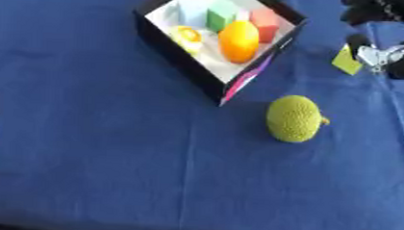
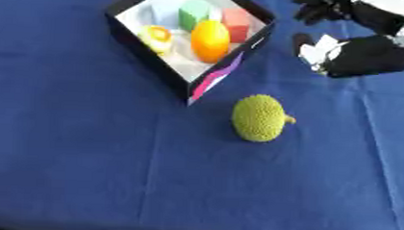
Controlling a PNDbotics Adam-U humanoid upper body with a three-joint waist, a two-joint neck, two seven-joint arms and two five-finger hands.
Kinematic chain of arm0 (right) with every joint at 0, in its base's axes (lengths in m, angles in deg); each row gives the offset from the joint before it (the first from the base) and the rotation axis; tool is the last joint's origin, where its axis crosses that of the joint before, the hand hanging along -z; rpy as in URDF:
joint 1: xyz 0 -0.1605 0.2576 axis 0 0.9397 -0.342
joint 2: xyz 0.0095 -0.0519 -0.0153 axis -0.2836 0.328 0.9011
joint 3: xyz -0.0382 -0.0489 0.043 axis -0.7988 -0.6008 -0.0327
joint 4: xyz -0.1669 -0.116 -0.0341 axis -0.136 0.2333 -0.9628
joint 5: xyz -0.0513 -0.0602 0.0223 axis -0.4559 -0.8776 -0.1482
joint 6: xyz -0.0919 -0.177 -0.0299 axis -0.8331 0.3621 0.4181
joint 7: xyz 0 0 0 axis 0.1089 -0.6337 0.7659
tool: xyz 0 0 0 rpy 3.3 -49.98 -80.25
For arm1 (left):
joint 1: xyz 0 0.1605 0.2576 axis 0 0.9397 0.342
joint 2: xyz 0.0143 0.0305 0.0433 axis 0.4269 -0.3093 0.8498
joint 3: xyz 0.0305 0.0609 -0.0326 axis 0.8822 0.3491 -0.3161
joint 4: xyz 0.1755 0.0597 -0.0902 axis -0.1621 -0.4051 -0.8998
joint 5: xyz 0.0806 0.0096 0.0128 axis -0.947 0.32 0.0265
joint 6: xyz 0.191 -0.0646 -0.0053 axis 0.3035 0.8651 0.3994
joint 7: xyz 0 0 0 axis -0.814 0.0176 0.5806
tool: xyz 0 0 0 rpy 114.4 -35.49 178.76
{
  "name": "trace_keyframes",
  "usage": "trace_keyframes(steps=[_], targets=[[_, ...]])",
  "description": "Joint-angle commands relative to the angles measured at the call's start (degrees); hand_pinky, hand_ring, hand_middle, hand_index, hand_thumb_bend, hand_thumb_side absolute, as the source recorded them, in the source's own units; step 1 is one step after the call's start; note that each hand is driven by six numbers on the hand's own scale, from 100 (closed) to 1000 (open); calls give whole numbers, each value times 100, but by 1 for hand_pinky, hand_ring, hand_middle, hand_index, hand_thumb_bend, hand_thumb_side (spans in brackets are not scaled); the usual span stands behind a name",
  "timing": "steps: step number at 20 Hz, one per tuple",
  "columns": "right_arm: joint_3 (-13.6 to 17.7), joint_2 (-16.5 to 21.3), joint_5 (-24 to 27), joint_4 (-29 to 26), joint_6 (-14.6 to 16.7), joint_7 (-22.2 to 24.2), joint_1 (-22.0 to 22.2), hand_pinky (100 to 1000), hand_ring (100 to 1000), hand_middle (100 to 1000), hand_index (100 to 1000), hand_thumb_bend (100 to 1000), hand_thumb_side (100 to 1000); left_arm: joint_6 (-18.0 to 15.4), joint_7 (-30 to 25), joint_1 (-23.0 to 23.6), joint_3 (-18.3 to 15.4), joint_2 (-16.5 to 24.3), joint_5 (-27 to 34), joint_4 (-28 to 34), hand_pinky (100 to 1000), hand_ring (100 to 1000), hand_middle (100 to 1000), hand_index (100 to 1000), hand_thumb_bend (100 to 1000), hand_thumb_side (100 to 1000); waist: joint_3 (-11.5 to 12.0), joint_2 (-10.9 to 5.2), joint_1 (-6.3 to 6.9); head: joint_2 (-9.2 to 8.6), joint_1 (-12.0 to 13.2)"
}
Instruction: Pick up objects on the table and place them in the box.
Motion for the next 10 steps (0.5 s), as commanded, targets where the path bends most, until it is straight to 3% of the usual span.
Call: trace_keyframes(steps=[1, 5, 7, 10], targets=[[9, 198, -213, -87, 8, 331, -84, 989, 873, 808, 892, 201, 100, 8, 9, -83, -35, 65, -24, 157, 696, 756, 786, 841, 100, 610, -3, -338, -35, 0, 12], [-113, 147, -548, -87, -75, 622, -79, 983, 868, 803, 885, 333, 100, 17, 8, -71, -25, 62, -26, 183, 696, 756, 786, 841, 100, 608, -3, -337, -27, 22, -13], [-192, 113, -751, -87, -162, 711, -76, 980, 867, 795, 886, 425, 151, 22, 5, -67, -25, 62, -22, 189, 696, 755, 786, 841, 100, 606, -3, -338, -24, 27, -25], [-333, 82, -1147, -87, -317, 792, -90, 978, 859, 782, 892, 421, 171, 29, -5, -61, -20, 65, -10, 195, 696, 755, 785, 840, 100, 605, 0, -341, -21, 42, -45]])
